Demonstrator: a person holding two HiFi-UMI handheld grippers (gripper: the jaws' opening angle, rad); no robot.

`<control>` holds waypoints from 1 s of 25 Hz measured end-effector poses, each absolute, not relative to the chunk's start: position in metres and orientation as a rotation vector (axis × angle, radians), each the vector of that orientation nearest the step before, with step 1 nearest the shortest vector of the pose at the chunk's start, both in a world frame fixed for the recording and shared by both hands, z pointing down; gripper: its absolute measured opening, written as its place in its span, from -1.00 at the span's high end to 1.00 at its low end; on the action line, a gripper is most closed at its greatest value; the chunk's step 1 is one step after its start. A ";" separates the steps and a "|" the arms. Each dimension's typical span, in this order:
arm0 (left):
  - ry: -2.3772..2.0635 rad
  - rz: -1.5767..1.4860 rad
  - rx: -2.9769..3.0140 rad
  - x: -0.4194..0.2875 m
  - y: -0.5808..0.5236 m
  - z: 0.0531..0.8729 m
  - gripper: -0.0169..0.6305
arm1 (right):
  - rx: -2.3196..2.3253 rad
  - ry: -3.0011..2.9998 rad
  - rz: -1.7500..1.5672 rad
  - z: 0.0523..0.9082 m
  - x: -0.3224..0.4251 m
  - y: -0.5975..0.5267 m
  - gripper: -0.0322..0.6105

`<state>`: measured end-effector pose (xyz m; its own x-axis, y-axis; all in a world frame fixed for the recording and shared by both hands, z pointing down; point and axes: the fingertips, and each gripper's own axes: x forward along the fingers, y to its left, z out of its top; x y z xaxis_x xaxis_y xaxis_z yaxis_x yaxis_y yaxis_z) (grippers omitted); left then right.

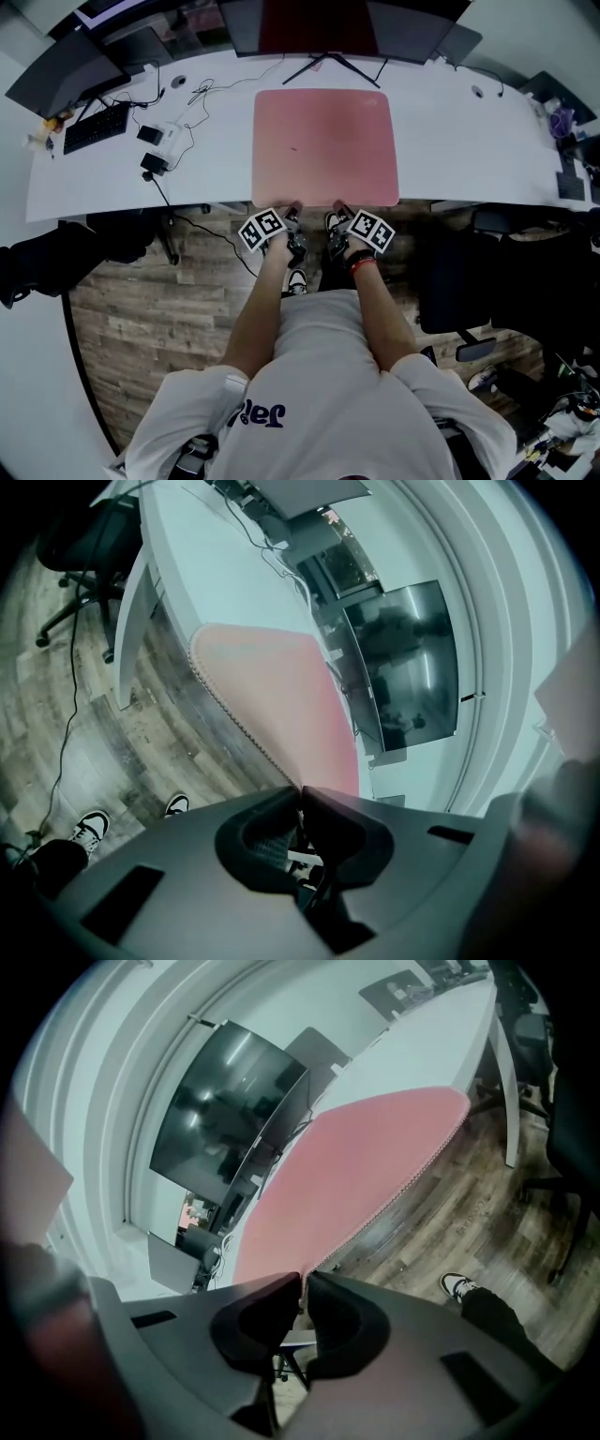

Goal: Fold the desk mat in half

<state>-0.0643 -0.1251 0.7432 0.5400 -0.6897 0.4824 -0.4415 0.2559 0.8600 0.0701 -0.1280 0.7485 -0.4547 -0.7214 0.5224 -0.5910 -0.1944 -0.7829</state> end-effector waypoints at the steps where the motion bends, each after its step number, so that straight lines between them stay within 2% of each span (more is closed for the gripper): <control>1: -1.071 -0.219 1.375 -0.064 -0.126 0.741 0.84 | -1.578 1.912 -1.737 0.747 0.070 -0.129 0.78; 14: -1.061 -0.166 1.383 -0.064 -0.128 0.722 0.85 | -1.528 1.765 -1.833 0.737 0.070 -0.128 0.80; 25: -1.027 -0.186 1.415 -0.065 -0.133 0.708 0.85 | -1.498 1.741 -1.743 0.718 0.070 -0.133 0.81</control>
